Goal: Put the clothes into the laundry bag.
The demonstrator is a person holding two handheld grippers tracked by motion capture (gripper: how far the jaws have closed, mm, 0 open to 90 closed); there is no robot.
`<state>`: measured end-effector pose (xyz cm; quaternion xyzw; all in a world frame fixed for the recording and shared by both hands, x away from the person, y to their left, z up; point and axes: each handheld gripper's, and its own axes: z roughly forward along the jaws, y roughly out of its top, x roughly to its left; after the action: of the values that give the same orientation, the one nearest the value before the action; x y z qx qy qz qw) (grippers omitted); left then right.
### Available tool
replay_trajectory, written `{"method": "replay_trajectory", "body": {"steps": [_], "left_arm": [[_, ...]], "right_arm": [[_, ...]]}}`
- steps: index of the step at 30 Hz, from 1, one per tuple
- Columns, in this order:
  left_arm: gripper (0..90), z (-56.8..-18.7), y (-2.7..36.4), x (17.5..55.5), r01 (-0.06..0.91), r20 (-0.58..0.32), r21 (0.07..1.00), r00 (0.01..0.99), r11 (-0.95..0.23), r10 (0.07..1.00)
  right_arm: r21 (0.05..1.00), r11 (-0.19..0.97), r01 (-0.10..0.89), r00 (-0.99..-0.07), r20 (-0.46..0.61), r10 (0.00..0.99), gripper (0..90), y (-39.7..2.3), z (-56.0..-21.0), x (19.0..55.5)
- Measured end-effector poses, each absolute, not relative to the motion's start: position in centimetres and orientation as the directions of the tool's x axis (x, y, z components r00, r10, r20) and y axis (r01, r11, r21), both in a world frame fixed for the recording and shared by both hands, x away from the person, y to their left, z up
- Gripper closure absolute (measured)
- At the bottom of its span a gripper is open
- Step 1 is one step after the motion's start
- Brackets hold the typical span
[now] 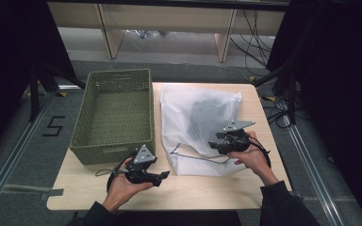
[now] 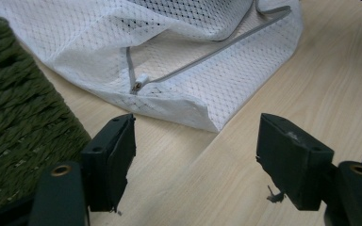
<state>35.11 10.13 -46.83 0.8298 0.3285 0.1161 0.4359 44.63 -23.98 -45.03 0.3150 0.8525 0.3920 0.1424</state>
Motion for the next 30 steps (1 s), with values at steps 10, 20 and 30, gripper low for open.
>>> {"method": "replay_trajectory", "body": {"steps": [10, 20, 30], "left_arm": [[19.5, -47.1, 10.5, 35.1, 0.441, -0.077, 0.79, 0.76, -0.426, 0.645], [19.8, -47.2, 10.6, 35.1, 0.43, -0.054, 0.787, 0.762, -0.442, 0.645], [20.0, -47.3, 11.2, 34.5, 0.438, -0.065, 0.792, 0.753, -0.425, 0.655]], "right_arm": [[0.767, 0.464, 0.443, -0.726, 0.003, 0.688, 39.2, -25.4, -45.1, 44.3], [0.765, 0.474, 0.437, -0.73, -0.007, 0.684, 38.0, -26.2, -45.4, 43.6], [0.757, 0.485, 0.439, -0.735, -0.007, 0.678, 37.6, -26.4, -45.5, 42.7]]}}
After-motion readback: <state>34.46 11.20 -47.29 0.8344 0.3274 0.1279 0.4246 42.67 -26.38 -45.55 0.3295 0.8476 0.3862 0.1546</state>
